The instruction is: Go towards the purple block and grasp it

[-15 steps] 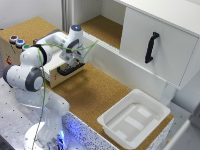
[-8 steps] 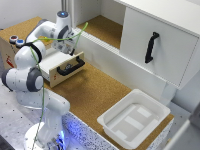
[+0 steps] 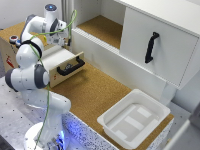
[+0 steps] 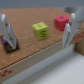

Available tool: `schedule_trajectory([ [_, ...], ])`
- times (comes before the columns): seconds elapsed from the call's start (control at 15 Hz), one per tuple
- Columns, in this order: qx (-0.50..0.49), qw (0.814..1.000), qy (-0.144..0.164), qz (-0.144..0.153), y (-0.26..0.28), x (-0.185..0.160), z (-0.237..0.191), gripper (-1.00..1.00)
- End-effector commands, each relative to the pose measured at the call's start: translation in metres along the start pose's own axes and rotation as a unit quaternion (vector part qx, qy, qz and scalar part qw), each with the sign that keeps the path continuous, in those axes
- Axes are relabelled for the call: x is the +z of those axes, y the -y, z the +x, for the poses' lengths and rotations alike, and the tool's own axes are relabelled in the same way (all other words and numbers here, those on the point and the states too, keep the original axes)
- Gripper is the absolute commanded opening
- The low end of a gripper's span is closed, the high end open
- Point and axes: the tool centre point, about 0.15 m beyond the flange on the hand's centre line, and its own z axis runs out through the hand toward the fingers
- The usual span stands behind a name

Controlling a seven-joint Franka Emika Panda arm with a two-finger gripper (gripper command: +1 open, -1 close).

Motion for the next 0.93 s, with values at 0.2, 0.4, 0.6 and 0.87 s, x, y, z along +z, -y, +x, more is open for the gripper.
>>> schedule_trajectory([
  [0.2, -0.214, 0.961, 0.167, 0.048, 0.059, 0.030, 0.074, 1.00],
  [0.4, -0.238, 0.955, 0.170, 0.051, 0.070, 0.038, 0.080, 1.00],
  [0.6, -0.243, 0.954, 0.172, 0.041, 0.072, 0.051, 0.084, 1.00],
  [0.87, -0.244, 0.950, 0.190, 0.034, 0.071, 0.072, 0.083, 1.00],
])
